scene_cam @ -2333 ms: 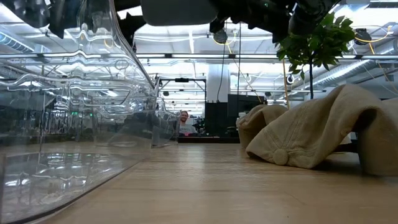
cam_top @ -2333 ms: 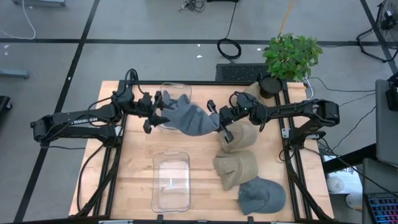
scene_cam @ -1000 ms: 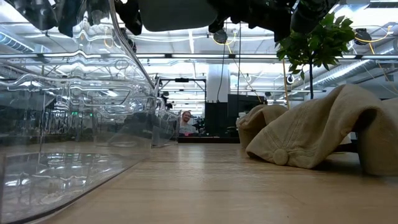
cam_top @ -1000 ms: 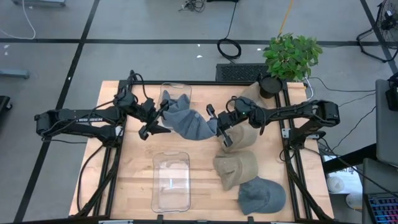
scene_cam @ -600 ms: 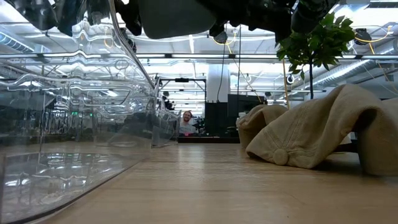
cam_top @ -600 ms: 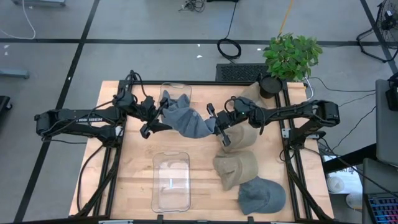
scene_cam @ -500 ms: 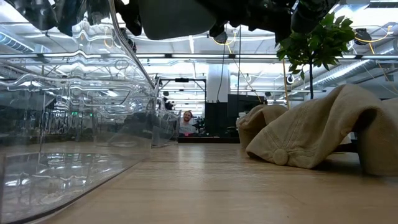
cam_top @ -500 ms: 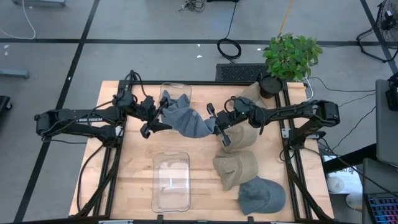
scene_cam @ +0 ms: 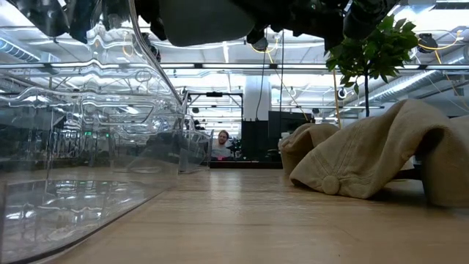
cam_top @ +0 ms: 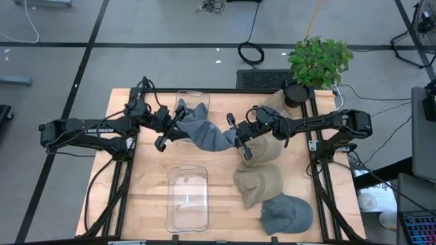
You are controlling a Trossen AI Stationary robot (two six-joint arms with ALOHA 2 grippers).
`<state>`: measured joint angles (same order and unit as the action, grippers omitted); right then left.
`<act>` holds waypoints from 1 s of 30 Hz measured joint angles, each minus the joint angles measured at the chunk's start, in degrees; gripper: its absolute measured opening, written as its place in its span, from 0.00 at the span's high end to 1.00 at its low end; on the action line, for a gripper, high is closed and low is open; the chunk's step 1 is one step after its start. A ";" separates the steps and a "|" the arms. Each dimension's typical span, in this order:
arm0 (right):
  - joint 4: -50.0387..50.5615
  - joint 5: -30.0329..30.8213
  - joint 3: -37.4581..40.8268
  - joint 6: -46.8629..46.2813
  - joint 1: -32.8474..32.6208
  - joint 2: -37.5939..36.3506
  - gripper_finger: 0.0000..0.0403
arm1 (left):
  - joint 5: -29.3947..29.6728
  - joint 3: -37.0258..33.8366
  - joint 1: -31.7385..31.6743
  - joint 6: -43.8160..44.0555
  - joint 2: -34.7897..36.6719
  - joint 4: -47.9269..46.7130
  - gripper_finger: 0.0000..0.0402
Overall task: Stack caps by color
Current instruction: Stack the top blue cap on the blue cap in the top transparent bin
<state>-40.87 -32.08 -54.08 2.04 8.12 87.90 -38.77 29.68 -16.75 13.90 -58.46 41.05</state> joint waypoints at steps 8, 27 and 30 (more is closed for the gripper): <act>1.57 7.11 -0.07 -0.65 0.16 -0.11 0.90 | -0.25 -0.01 -1.61 -0.51 3.02 -1.45 0.97; 22.52 26.48 0.00 5.36 0.15 -8.03 0.34 | 6.88 -0.04 -16.36 -7.05 21.25 -33.48 0.98; 26.29 27.80 0.00 6.40 0.15 -11.84 0.34 | 9.18 -0.04 -19.53 -8.36 21.38 -38.49 0.98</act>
<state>-14.58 -4.28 -54.08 8.44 8.27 76.06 -29.60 29.65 -36.29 5.55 -37.08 2.56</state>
